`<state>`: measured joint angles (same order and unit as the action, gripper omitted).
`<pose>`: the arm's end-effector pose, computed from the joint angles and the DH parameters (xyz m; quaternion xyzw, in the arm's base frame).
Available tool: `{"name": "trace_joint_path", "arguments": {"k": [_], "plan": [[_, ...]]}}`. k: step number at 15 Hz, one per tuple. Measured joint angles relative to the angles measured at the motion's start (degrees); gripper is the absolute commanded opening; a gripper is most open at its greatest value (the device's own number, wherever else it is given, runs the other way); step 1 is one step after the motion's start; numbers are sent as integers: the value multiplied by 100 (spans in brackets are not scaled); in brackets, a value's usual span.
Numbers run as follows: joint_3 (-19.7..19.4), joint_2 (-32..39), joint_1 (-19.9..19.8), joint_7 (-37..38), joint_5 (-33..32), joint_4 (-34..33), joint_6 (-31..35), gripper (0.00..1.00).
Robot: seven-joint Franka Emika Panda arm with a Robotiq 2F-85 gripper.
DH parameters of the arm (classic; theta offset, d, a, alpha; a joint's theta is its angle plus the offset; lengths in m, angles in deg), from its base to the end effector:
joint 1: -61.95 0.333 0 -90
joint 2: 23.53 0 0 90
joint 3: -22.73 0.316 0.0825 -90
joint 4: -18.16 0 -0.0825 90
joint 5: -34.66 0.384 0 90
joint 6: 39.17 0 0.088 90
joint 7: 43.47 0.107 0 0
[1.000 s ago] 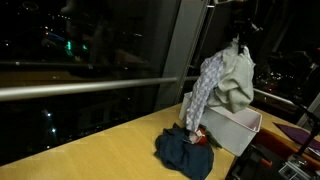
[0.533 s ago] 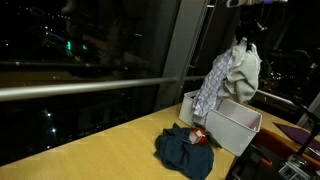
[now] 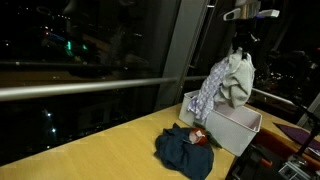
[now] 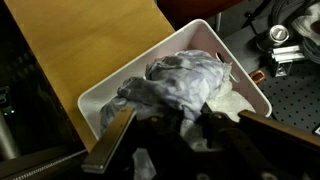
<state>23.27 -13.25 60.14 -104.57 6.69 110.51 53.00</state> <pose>0.5988 -0.0623 0.5163 0.8222 0.5090 -0.1993 0.1585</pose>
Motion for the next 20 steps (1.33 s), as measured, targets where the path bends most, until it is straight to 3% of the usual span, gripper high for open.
{"name": "trace_joint_path", "arguments": {"k": [11,20], "plan": [[-432,-573,-382,-712,-16,-932,-556,3],[-111,-475,85,-457,5,-713,-531,3]]}}
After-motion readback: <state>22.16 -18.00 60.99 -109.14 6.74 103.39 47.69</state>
